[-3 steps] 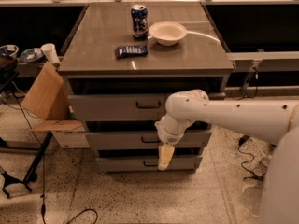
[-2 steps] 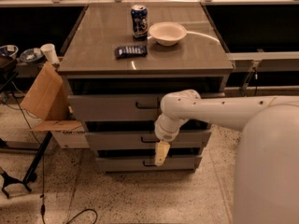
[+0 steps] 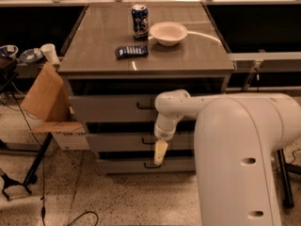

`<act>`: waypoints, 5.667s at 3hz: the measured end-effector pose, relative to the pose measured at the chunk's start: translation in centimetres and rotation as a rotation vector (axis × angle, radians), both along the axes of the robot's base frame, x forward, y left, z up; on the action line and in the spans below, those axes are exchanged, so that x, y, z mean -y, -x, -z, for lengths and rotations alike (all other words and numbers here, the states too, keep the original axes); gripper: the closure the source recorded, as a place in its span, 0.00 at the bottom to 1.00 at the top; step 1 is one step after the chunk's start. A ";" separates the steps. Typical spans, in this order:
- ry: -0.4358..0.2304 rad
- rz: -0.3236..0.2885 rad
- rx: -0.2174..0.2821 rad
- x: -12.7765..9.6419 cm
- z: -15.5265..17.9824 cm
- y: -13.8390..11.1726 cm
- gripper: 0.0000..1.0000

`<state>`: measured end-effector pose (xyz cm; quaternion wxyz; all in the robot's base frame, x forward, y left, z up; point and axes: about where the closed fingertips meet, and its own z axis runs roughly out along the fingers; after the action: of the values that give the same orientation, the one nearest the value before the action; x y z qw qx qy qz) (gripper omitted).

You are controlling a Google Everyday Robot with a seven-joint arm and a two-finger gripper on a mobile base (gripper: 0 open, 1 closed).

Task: Open middle drawer

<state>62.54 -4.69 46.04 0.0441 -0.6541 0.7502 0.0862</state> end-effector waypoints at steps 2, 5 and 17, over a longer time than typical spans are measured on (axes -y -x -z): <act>0.020 0.090 -0.103 0.6 2.3 -0.8 0.00; -0.026 0.223 -0.158 3.0 3.4 0.7 0.00; 0.058 -0.089 -0.512 10.0 -2.2 20.9 0.00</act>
Offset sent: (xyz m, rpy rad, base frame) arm 0.0075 -0.0284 -0.0463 -0.0205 0.2068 -0.2379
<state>41.68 -14.71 48.21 -0.1699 -0.6445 0.7093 0.2295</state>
